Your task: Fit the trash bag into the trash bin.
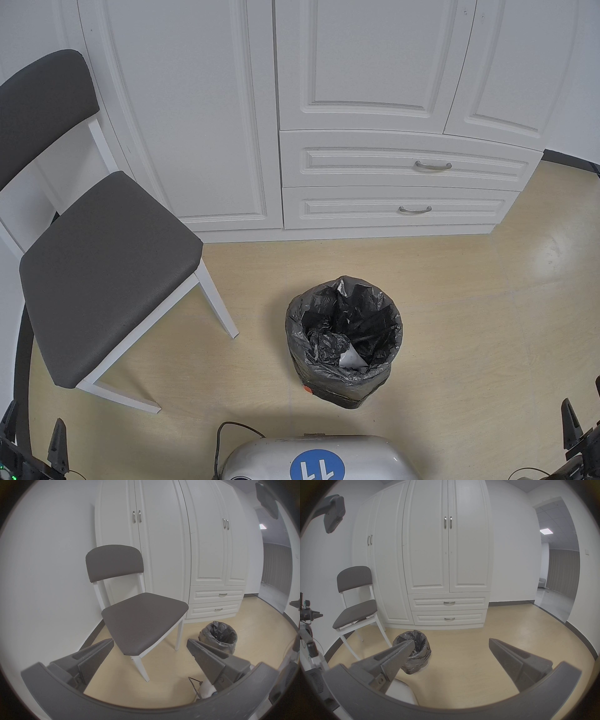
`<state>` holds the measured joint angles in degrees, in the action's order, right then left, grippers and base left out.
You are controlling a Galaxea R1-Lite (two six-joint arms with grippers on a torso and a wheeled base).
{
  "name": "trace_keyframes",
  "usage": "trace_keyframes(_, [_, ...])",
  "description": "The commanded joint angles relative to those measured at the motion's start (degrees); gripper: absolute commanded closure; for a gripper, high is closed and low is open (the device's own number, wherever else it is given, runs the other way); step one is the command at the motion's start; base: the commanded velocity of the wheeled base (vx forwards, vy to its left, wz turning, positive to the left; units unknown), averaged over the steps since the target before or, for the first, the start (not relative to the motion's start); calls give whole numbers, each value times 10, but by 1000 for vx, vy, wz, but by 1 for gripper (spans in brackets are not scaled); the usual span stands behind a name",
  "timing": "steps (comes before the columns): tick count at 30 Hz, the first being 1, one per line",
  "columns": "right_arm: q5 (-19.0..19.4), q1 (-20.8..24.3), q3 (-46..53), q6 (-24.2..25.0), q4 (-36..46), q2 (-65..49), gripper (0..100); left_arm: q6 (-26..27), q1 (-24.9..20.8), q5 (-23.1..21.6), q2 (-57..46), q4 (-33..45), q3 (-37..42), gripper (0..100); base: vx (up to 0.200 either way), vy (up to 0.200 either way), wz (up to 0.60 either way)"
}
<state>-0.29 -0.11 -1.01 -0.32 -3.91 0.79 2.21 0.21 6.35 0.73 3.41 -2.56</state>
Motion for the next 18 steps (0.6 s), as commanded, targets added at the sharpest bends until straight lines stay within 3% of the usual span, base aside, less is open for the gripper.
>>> trace_keyframes(1, [3,-1,8,-4,49,-8,0,-2,0,50,-7,-10,2,0,0,0,0])
trace_keyframes(4, [8,-1,7,-4,48,-8,0,-19,0,76,-7,-20,8,0,0,0,0])
trace_keyframes(10, [7,0,8,0,46,-8,0,-31,-1,70,-7,-28,11,0,0,0,0])
trace_keyframes(12, [6,0,8,2,46,-8,0,-33,-1,52,-7,-26,10,0,0,0,0])
trace_keyframes(16, [6,0,8,6,46,-8,0,-34,-2,-64,-6,-26,21,0,0,0,0])
trace_keyframes(18, [6,0,8,6,45,-8,0,-26,-2,-62,-6,-26,23,0,0,0,0])
